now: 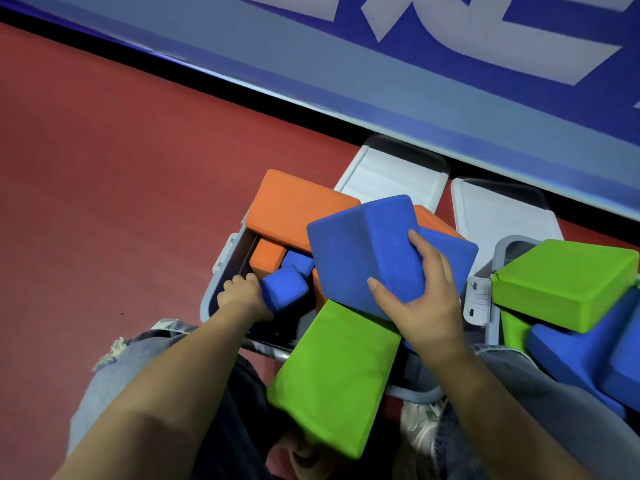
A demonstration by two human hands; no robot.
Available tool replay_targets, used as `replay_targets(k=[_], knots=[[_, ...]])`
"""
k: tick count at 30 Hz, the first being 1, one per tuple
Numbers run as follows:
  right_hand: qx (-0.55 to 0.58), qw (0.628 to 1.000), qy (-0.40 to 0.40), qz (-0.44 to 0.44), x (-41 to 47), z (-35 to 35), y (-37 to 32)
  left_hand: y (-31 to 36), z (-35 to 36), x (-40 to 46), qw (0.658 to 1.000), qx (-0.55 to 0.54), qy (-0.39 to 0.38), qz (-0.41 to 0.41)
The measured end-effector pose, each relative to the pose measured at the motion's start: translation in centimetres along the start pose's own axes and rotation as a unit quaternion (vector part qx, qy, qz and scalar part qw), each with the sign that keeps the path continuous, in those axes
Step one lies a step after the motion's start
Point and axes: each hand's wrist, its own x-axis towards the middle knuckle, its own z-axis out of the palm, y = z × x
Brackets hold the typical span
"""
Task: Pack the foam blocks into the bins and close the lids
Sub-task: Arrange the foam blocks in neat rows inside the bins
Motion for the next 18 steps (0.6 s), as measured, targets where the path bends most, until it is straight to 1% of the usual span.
replay_targets(k=[4, 7, 9, 12, 15, 18], knots=[[0.002, 1.000, -0.001, 0.000, 0.1, 0.1, 0.1, 0.4, 0.6, -0.3, 0.998, 0.038, 0.036, 0.043], [0.006, 1.000, -0.006, 0.000, 0.2, 0.2, -0.2, 0.4, 0.7, -0.1, 0.988, 0.082, 0.051, 0.122], [0.010, 1.000, -0.010, 0.001, 0.3, 0.4, -0.4, 0.3, 0.3, 0.1, 0.982, 0.092, 0.043, 0.158], [0.010, 1.000, -0.006, -0.002, 0.4, 0.5, -0.5, 0.1, -1.4, -0.1, 0.985, 0.058, 0.037, 0.158], [0.013, 1.000, 0.009, 0.000, 0.6, 0.3, -0.3, -0.3, -4.2, -0.9, 0.988, 0.030, 0.066, 0.139], [0.002, 1.000, 0.011, 0.003, 0.6, 0.3, -0.4, -1.4, -6.3, -1.9, 0.990, -0.033, 0.096, 0.100]])
